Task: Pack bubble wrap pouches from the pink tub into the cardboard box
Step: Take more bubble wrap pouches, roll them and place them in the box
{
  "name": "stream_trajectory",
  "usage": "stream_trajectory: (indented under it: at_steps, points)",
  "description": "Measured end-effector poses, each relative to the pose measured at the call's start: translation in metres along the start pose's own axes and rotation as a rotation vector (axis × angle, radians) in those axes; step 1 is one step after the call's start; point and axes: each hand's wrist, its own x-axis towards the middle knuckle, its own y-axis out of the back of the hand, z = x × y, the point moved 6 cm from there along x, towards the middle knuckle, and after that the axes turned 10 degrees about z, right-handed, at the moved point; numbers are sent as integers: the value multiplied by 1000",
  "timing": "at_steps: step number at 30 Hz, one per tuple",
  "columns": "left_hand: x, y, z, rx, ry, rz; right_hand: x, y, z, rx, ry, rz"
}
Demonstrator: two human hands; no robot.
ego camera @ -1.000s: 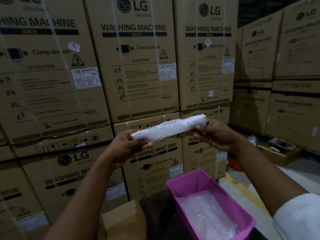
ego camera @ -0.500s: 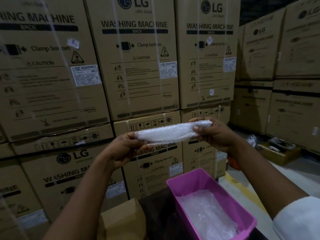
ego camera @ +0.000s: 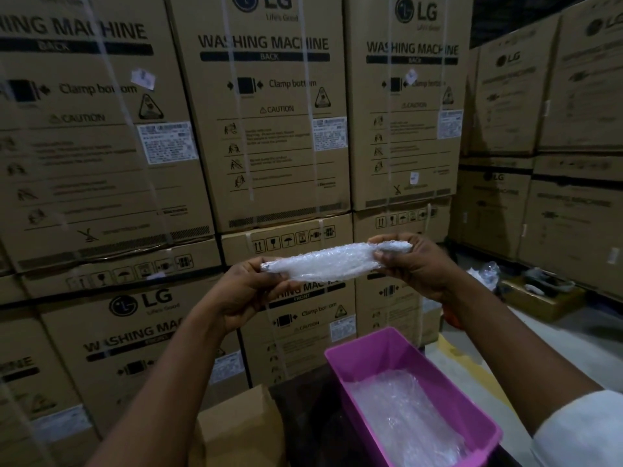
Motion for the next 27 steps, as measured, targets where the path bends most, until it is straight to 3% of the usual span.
stream_trajectory:
  at_steps: [8, 12, 16, 19, 23, 27]
  points:
    - [-3, 3, -8, 3, 69, -27, 4, 2, 6, -29, 2, 11]
    - [-11, 5, -6, 412, 45, -259, 4, 2, 5, -94, -31, -26]
    - [-7, -14, 5, 684, -109, -134, 1, -7, -1, -235, -78, -132]
    - [-5, -42, -2, 850, -207, -142, -2, -17, -5, -331, -90, -189]
    - [-4, -54, -25, 734, -195, -153, -2, -23, -9, -248, -82, -160]
    - [0, -50, -36, 445, -174, 46, -1, -19, 10, 89, -169, -75]
